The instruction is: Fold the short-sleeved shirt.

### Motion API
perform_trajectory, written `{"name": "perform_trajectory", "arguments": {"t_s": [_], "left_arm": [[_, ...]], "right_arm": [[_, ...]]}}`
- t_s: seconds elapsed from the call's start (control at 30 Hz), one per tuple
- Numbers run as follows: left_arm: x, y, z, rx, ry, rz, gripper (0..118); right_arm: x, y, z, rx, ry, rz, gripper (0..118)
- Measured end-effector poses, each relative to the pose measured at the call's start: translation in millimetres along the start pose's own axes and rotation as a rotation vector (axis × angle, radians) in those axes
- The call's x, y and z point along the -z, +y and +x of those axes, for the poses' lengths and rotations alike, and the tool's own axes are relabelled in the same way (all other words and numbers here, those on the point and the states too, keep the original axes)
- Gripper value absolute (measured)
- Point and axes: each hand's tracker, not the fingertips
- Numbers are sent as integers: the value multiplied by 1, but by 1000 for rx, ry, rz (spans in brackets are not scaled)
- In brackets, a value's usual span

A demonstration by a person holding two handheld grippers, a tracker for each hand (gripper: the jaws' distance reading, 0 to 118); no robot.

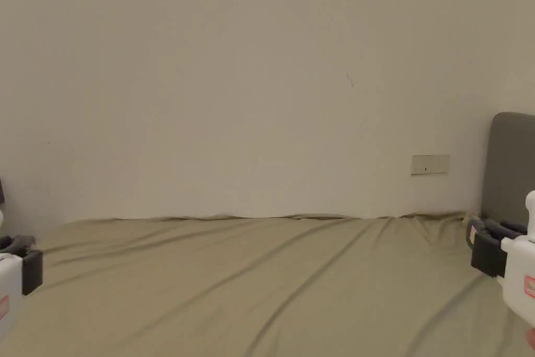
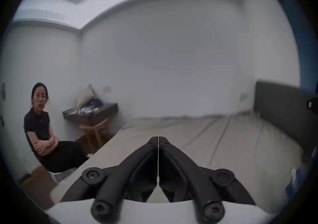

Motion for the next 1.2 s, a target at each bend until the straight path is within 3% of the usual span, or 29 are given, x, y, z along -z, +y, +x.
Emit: {"name": "perform_trajectory", "arguments": {"t_s": [0.07, 0.13, 0.2, 0.3, 0.43, 0.77, 0.8, 0.83, 0.87, 0.9, 0.93, 0.97, 1.0, 1.07, 1.1, 1.2], "left_arm": [[11, 3, 20, -36, -53, 68, 0], [17, -2, 38, -49, -74, 37, 0], [22, -17, 57, -5, -123, -10, 0], [16, -26, 74, -9, -149, -54, 0], [12, -20, 72, -67, -180, -59, 0], [3, -8, 74, -46, -159, -35, 0], [3, -7, 74, -47, -165, -31, 0], [1, -6, 75, -44, -192, -25, 15], [0, -4, 75, -36, -208, -27, 72], [2, -1, 77, -34, -200, -37, 118], [6, 1, 79, -31, -204, -84, 116], [2, 3, 75, -23, -282, -23, 118], [8, 12, 73, -34, -292, -31, 118], [14, 22, 71, -69, -252, -29, 118], [-13, 2, 73, -79, -241, -23, 118], [-17, 2, 69, -82, -225, -13, 118]], "right_arm": [[11, 9, -14, -46, 67, 9, 6], [14, 1, -24, -32, 50, -63, 6], [8, -11, -23, -37, 96, -82, 6], [6, -21, -20, -62, 44, -80, 6], [8, -14, -15, -22, 46, -89, 6], [11, -10, -21, -35, 38, -72, 7], [13, -10, -22, -37, 39, -75, 20], [14, -8, -24, -57, 52, -87, 64], [15, -6, -26, -89, 59, -94, 118], [21, -3, -29, -105, 33, -146, 115], [9, -1, -29, -96, 22, -162, 117], [2, 7, -32, -89, 90, -91, 118], [-6, 11, -35, -84, 51, -91, 118], [9, 5, -33, -67, 39, -91, 118], [11, 5, -33, -50, 44, -92, 118], [0, 6, -28, 24, 116, -82, 118]]}}
